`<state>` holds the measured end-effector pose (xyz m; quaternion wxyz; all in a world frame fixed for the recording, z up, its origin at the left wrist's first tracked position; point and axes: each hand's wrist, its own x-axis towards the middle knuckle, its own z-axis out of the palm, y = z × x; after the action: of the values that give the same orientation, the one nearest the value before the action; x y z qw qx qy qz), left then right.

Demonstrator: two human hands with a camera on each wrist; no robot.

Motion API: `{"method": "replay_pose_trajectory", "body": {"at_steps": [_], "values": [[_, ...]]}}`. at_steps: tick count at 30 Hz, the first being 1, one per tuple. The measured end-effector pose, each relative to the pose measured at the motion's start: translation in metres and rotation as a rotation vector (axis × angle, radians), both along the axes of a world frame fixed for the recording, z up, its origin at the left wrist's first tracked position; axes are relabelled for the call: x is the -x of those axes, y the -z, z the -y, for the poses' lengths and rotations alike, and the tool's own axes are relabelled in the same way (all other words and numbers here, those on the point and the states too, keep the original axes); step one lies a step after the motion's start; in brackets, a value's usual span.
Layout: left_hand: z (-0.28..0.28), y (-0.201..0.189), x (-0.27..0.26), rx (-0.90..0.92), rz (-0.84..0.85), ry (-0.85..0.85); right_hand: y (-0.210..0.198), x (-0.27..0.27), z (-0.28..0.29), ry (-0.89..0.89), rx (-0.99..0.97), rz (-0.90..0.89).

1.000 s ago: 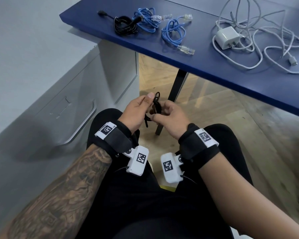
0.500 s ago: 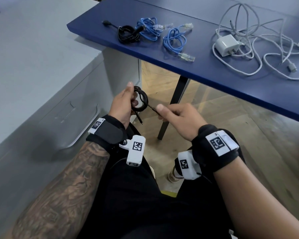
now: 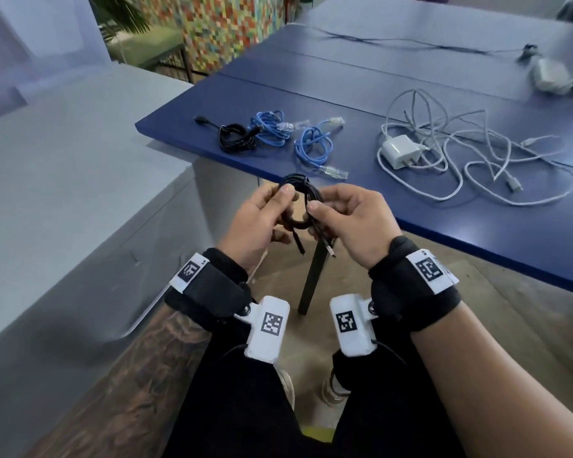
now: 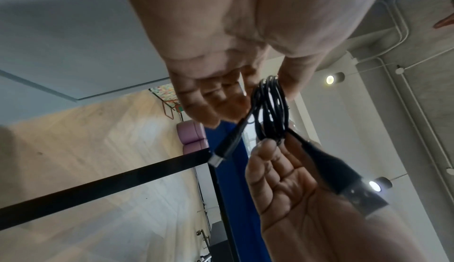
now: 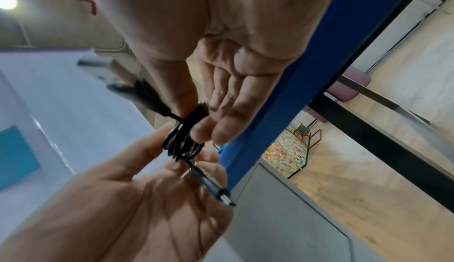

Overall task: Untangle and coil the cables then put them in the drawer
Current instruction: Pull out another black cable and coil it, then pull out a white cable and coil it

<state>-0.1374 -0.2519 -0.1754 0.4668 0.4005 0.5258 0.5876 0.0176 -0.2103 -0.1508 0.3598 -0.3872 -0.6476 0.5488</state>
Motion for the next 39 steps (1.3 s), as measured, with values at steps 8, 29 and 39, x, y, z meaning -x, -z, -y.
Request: {"method": "replay_pose_trajectory", "body": {"at_steps": [8,29,39], "values": [[-0.032,-0.046,-0.015,-0.043,-0.210,0.002,-0.035,-0.006,-0.050,0.194,-0.052,-0.024],[-0.203,-0.118,0.044,0.274,-1.090,0.036,-0.083,0.080,-0.221,0.113,-0.151,0.828],[-0.229,-0.105,0.057,0.378,-1.399,0.080,-0.064,0.087,-0.242,0.066,-0.153,0.950]]}}
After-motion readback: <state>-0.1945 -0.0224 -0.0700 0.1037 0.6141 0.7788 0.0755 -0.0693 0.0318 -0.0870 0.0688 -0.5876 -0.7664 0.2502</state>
